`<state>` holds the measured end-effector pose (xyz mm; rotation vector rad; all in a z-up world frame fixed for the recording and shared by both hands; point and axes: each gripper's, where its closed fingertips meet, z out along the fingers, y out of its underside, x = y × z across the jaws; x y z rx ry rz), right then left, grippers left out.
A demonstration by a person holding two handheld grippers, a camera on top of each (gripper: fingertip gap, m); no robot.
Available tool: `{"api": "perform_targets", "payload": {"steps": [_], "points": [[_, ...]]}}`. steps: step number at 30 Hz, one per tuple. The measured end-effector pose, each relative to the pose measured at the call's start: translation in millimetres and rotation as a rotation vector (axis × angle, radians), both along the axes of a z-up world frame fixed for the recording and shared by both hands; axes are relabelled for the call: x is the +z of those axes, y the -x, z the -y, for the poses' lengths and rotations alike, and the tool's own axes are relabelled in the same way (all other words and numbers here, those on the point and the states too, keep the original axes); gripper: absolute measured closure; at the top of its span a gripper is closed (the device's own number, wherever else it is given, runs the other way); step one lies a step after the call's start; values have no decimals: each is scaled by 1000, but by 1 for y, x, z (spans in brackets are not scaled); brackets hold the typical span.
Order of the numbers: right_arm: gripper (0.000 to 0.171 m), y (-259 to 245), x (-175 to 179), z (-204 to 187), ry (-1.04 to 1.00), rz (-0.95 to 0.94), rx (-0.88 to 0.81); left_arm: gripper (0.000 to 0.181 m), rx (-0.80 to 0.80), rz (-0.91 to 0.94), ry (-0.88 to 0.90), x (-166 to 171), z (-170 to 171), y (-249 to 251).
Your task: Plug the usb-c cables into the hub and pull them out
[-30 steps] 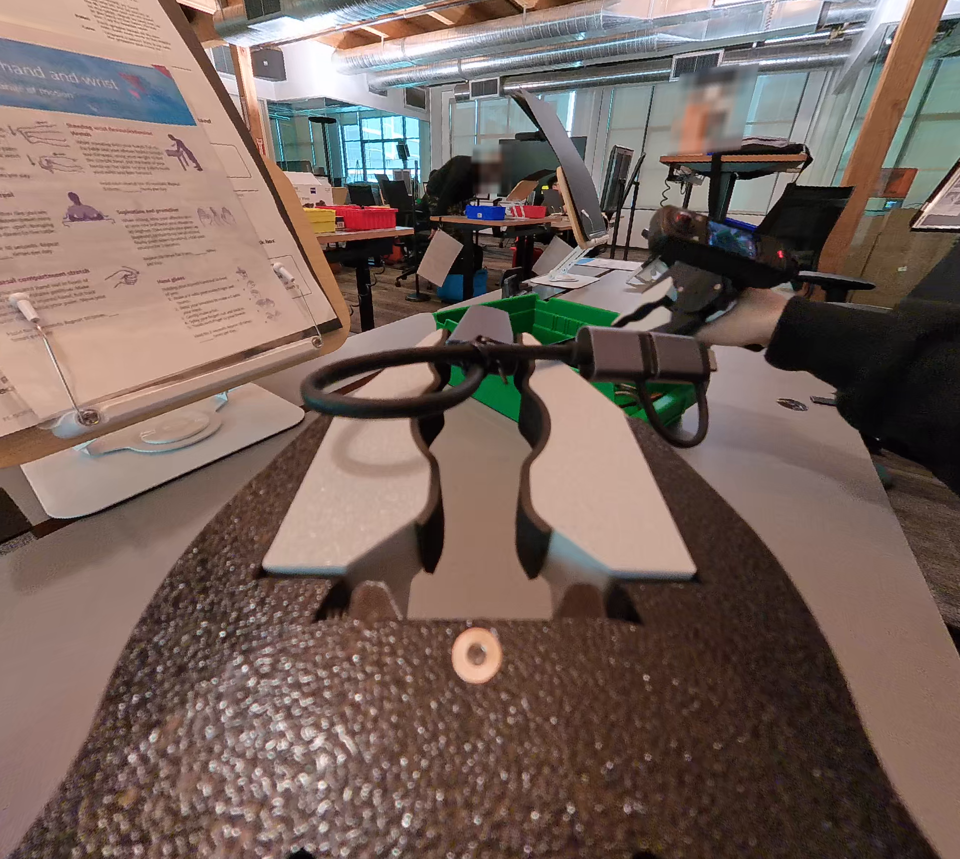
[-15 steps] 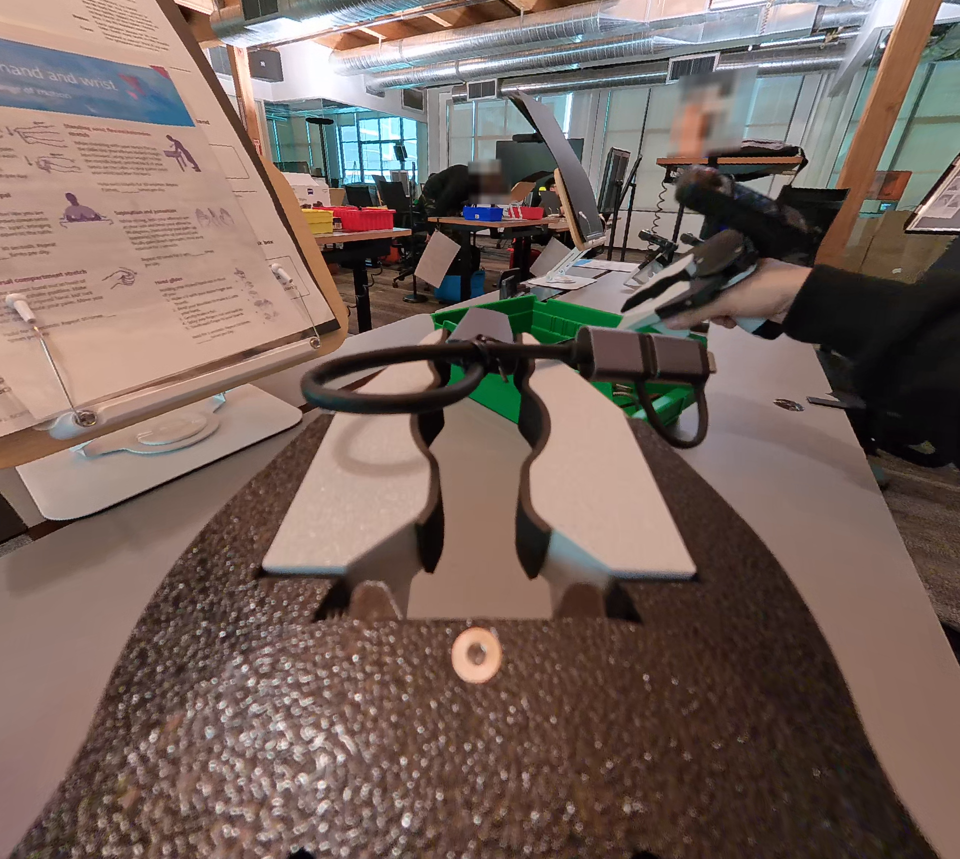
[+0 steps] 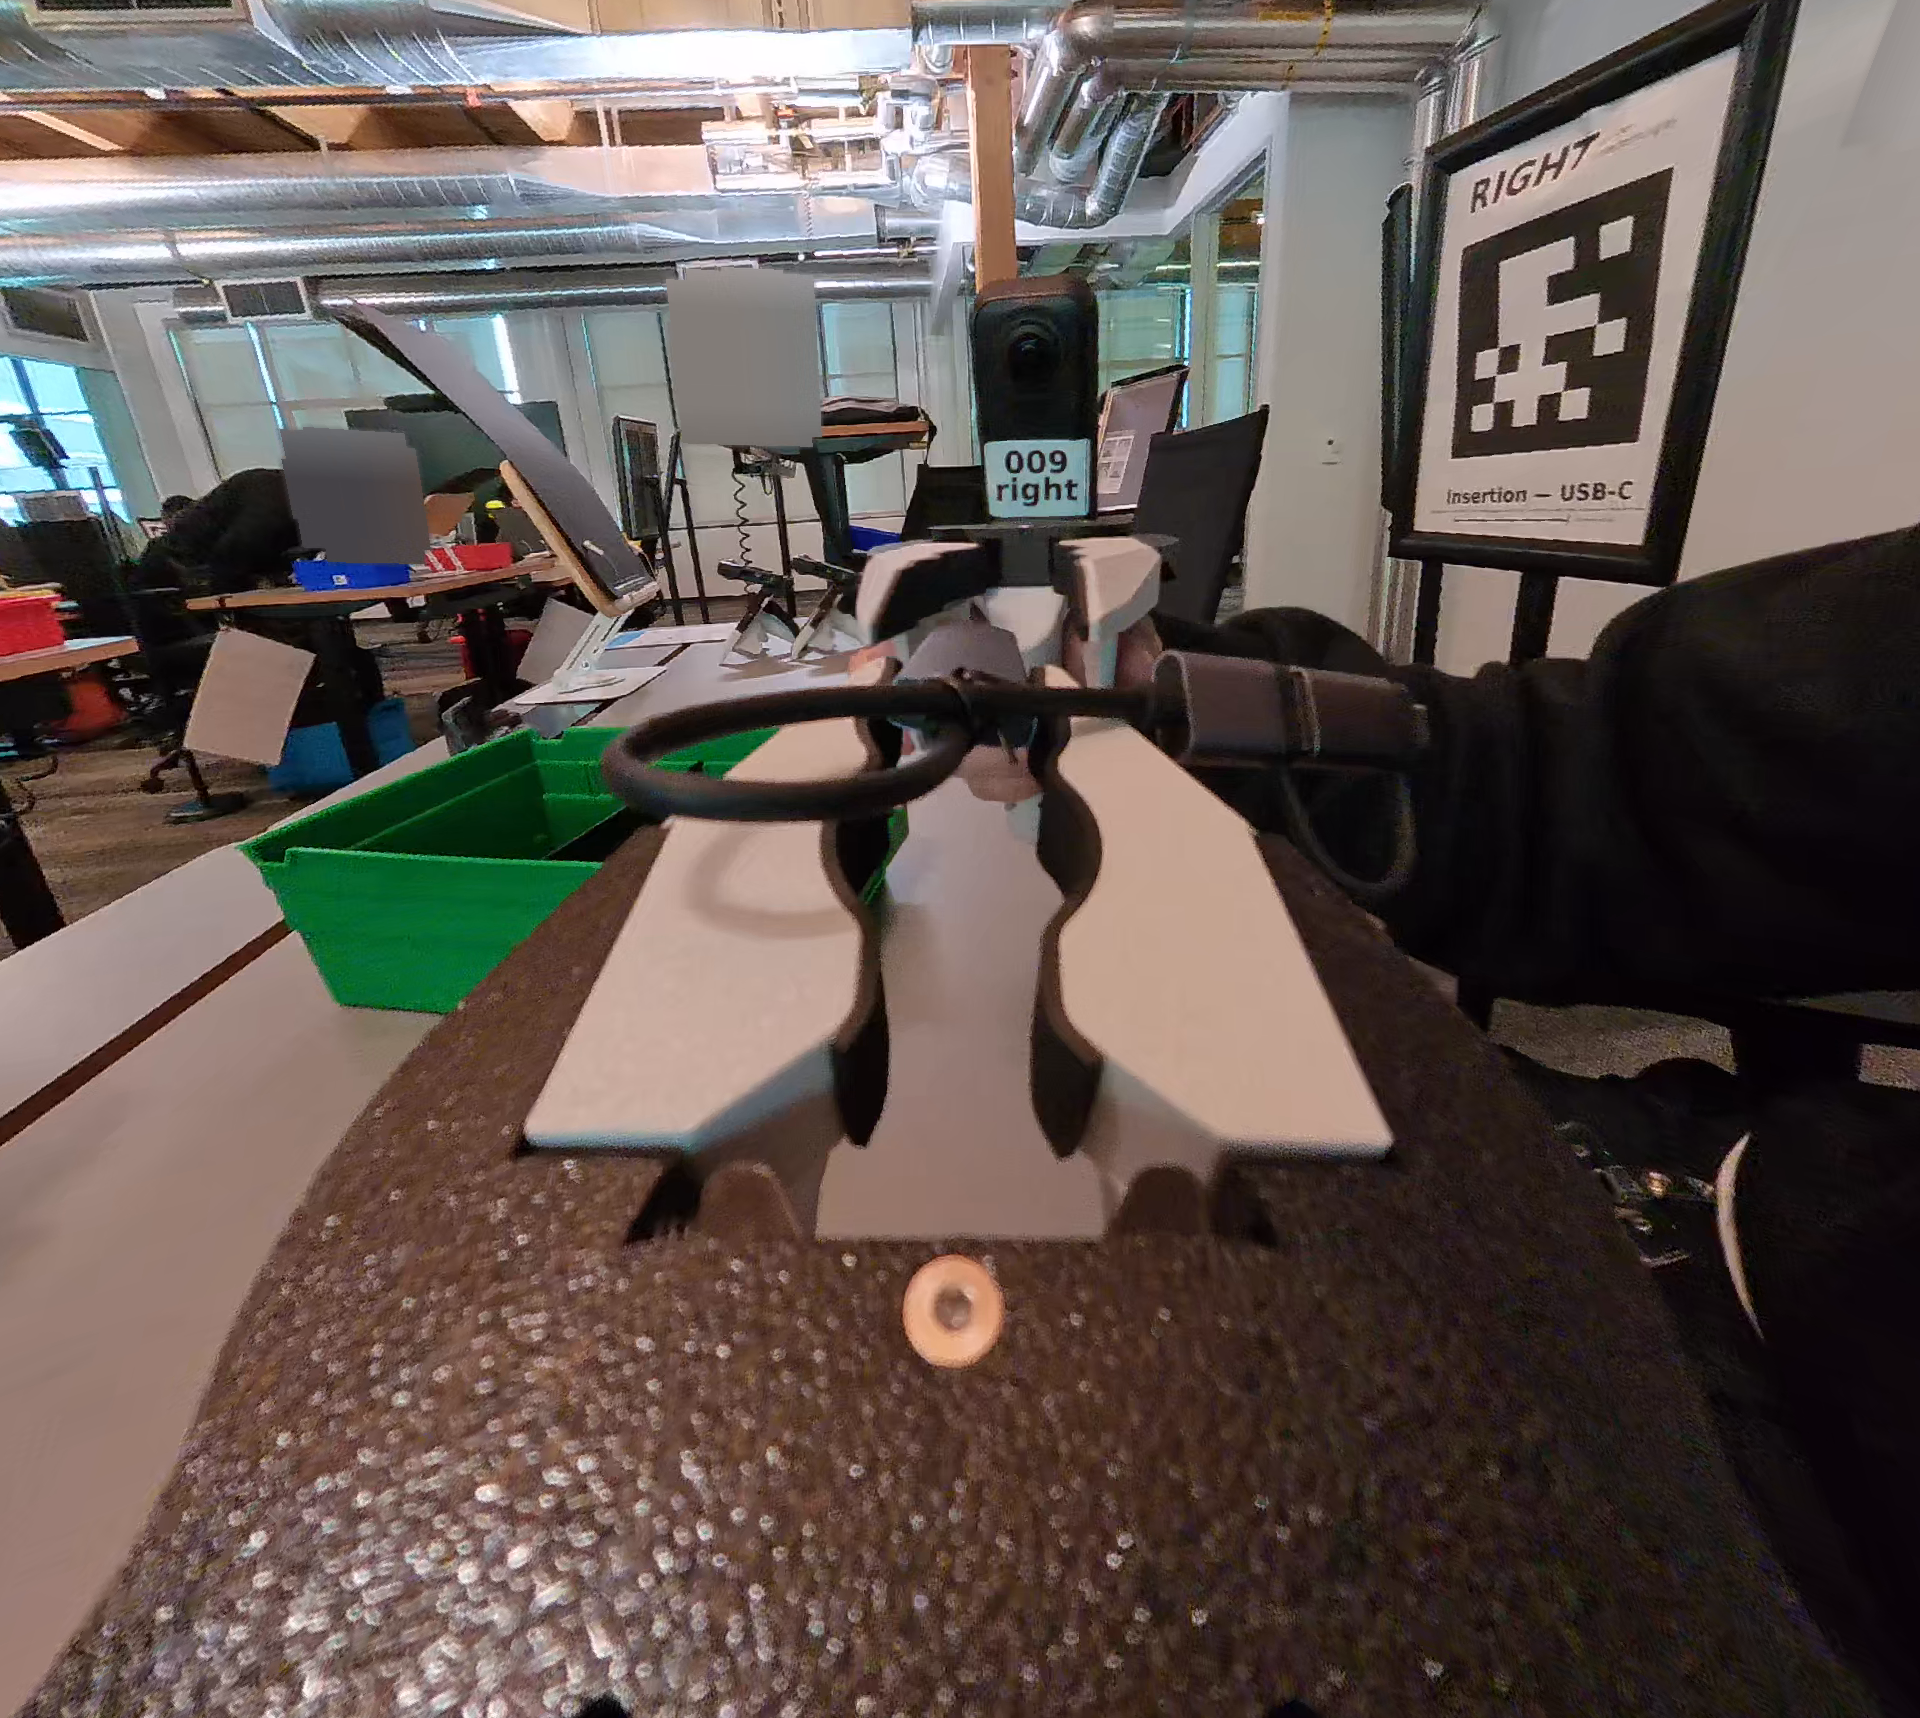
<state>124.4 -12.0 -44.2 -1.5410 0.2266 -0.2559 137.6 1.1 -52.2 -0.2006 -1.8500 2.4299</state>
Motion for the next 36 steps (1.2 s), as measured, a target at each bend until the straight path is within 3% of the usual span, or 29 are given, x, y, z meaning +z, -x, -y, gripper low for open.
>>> {"api": "perform_targets", "payload": {"steps": [5,11,13,15,17,21,24,28,35,36], "points": [[147,-1,-5,-6,16,23,1,160,-41,-21,14,3,-1,4],[149,-5,-2,1,37,62,-61,158,-52,-101,24,4,-2,-3],[149,-11,4,9,72,121,-137,139,75,-138,36,3,-1,-22],[149,-28,24,36,57,160,-311,115,258,-140,4,-6,-3,-48],[149,-57,40,87,107,188,-599,100,384,-104,-87,-19,-5,-66],[149,-98,56,197,165,99,-1081,106,551,-44,-158,-27,-9,-84],[149,-134,25,262,417,4,-1306,110,593,-34,-231,-36,-6,-88],[149,-178,-29,302,604,-140,-1384,113,636,8,-302,-44,-6,-91],[148,-225,-89,319,549,-344,-1410,118,617,-30,-302,-43,-6,-89],[139,-228,-95,322,529,-359,-1418,118,621,-31,-311,-44,-6,-89]]}}
